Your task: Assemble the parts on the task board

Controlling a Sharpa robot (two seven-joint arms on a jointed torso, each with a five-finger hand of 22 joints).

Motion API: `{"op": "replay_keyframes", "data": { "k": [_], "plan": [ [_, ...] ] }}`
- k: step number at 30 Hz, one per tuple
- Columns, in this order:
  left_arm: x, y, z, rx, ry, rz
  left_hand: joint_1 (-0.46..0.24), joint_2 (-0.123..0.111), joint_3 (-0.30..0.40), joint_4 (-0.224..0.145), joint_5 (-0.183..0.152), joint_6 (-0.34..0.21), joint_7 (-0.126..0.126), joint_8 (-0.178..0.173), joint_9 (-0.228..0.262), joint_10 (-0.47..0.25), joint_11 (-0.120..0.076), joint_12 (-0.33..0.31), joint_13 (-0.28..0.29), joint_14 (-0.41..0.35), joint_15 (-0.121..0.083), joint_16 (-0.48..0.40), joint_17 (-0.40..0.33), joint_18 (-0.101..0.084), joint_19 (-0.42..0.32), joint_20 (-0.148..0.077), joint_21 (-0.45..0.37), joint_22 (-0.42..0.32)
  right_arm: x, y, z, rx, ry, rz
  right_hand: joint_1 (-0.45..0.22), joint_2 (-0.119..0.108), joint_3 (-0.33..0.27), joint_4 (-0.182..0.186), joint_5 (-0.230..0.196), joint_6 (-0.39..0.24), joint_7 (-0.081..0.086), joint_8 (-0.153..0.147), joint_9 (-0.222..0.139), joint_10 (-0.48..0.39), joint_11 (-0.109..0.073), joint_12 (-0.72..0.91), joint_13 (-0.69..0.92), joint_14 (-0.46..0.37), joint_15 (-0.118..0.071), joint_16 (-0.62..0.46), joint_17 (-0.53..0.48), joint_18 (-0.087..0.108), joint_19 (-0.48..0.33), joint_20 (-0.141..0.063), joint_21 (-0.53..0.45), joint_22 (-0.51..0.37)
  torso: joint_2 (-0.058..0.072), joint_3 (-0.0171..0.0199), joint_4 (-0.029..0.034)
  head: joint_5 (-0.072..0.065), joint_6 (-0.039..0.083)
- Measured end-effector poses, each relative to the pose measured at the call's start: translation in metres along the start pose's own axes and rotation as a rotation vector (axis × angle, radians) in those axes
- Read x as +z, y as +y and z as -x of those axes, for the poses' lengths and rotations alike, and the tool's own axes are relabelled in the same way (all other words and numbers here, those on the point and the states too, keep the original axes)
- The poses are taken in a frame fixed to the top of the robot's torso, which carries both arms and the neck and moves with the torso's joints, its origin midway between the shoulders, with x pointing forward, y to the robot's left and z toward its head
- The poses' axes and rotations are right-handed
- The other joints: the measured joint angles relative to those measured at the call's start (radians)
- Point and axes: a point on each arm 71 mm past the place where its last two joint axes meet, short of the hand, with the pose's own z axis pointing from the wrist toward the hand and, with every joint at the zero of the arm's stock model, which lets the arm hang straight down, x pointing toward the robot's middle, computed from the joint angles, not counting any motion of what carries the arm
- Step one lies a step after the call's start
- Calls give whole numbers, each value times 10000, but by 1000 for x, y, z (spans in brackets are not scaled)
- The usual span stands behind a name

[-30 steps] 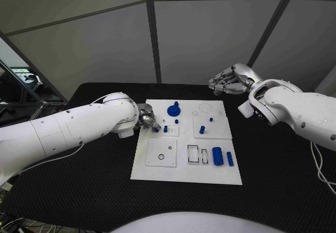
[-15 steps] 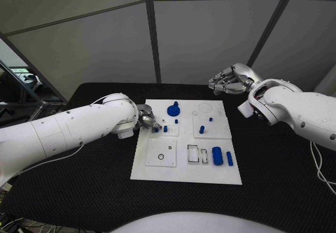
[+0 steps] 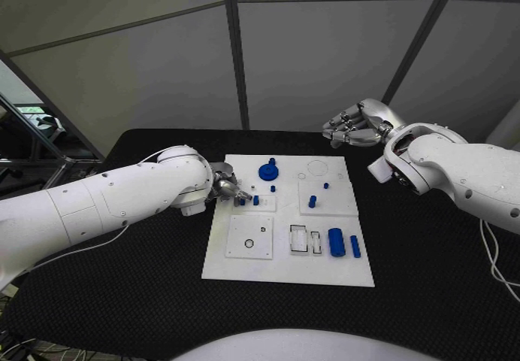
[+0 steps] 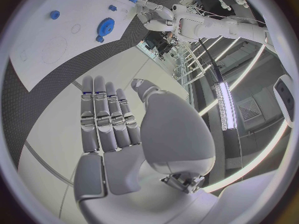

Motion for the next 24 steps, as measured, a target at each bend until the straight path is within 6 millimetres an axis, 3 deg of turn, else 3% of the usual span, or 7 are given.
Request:
{"op": "replay_keyframes", "data": {
  "k": [8, 11, 19, 22, 24],
  "plan": [
    [-3, 4, 1, -165, -182, 19, 1, -1, -447, 148, 0, -2, 1, -88, -61, -198, 88, -206, -301, 0, 0, -25, 0, 0, 0, 0, -161, 0, 0, 0, 0, -1, -1, -2, 0, 0, 0, 0, 0, -29, -28, 0, 0, 0, 0, 0, 0, 0, 0, 0, 0, 0, 0, 0, 0, -7, 2, -9, 6, -10, -5],
    [-4, 6, 3, -338, -302, 20, 70, 68, -800, 302, 0, -122, 121, -167, -121, -559, 150, -624, -858, 39, 40, -272, 0, 0, 0, 0, -646, 0, 0, 0, 0, -2, -3, -4, 0, 0, 0, 0, 0, -32, -32, 0, 0, 0, 0, 0, 0, 0, 0, 0, 1, -1, 0, 0, 0, -10, 4, -5, 6, -18, -6],
    [-9, 7, 15, -1014, -786, -77, 348, 102, -1521, 664, 1, -296, 221, -233, -228, -954, 235, -1151, -1574, 74, 74, -563, 0, 2, -56, 56, -1287, -38, 0, -1, 1, -5, -8, -11, 0, 0, 0, 0, 0, -32, -32, 0, 0, 0, 0, 0, 0, 0, 0, 0, 1, 0, 0, 0, 0, -9, 4, 2, 8, -31, -24],
    [-11, 6, 19, -1264, -933, -156, 556, 117, -1852, 811, 1, -381, 285, -272, -284, -1195, 269, -1353, -1866, 58, 107, -658, 0, 3, -136, 125, -1545, -220, 0, -1, 1, -6, -9, -12, 0, 0, 0, 0, 0, -32, -32, 0, 0, 0, 0, 0, 0, 0, 0, 0, 1, -1, 0, 0, 0, -9, 4, 7, 9, -24, -25],
    [-12, 6, 21, -1422, -1018, -211, 783, 130, -2111, 919, 1, -678, 364, -399, -375, -1554, 364, -1608, -2175, 75, 220, -1045, 0, 8, -455, 141, -2237, -769, 0, -1, 0, -5, -8, -12, 0, 0, 0, 0, 0, -32, -32, 0, 0, 0, 0, 0, 0, 0, 0, 0, 2, -1, 0, 0, 0, -9, 4, 7, 9, -28, -25]
  ]
}}
